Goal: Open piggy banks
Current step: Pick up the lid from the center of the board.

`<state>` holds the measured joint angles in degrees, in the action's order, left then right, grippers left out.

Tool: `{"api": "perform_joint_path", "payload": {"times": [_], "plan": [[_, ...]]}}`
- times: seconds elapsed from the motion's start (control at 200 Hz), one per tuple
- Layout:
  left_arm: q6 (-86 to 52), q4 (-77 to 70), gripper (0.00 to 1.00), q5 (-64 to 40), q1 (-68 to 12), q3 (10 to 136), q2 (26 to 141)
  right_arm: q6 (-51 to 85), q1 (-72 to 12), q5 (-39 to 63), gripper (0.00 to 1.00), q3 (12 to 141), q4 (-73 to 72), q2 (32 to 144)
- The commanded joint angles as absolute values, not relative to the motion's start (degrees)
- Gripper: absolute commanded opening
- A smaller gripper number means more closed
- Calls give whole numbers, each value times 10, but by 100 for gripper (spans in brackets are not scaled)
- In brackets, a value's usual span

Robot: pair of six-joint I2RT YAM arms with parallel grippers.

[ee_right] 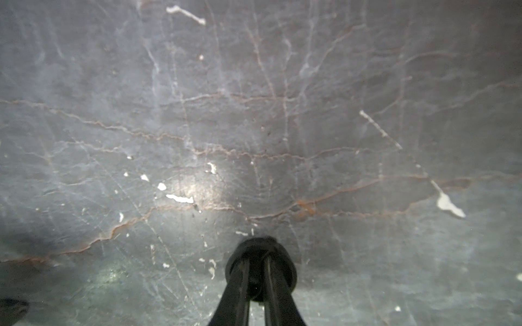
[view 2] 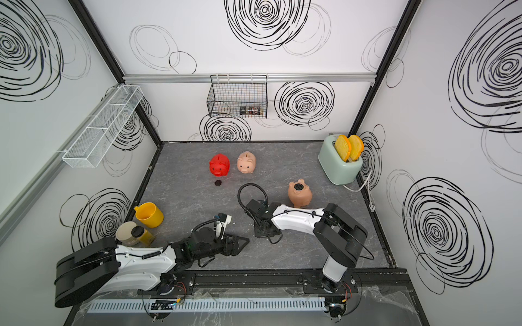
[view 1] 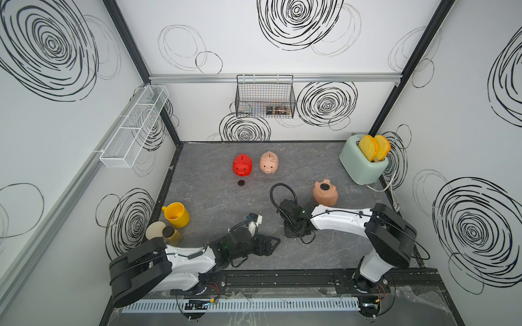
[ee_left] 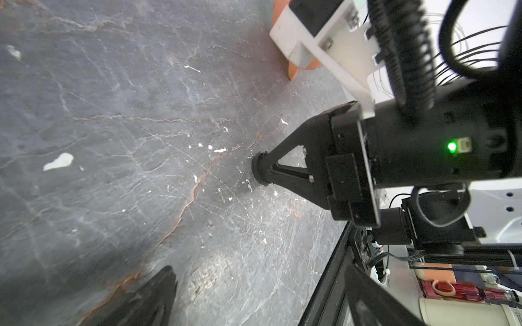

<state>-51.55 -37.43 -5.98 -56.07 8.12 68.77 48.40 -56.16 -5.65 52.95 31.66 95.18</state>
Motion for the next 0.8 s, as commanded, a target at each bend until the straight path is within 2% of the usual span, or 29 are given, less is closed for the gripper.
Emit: {"api": "perform_joint_path", "payload": {"times": [0.0, 0.38, 0.6, 0.795], "plan": [[-523, -402, 96, -60, -555, 74, 694, 489, -565, -70, 14, 539, 346, 970], [-527, -395, 96, -47, -548, 67, 676, 491, -591, -87, 0, 554, 372, 1018], [-527, -387, 96, -41, -544, 66, 665, 491, -593, -92, 0, 558, 369, 998], [-506, -351, 96, -21, -543, 86, 636, 486, -592, -95, 0, 537, 314, 909]]}}
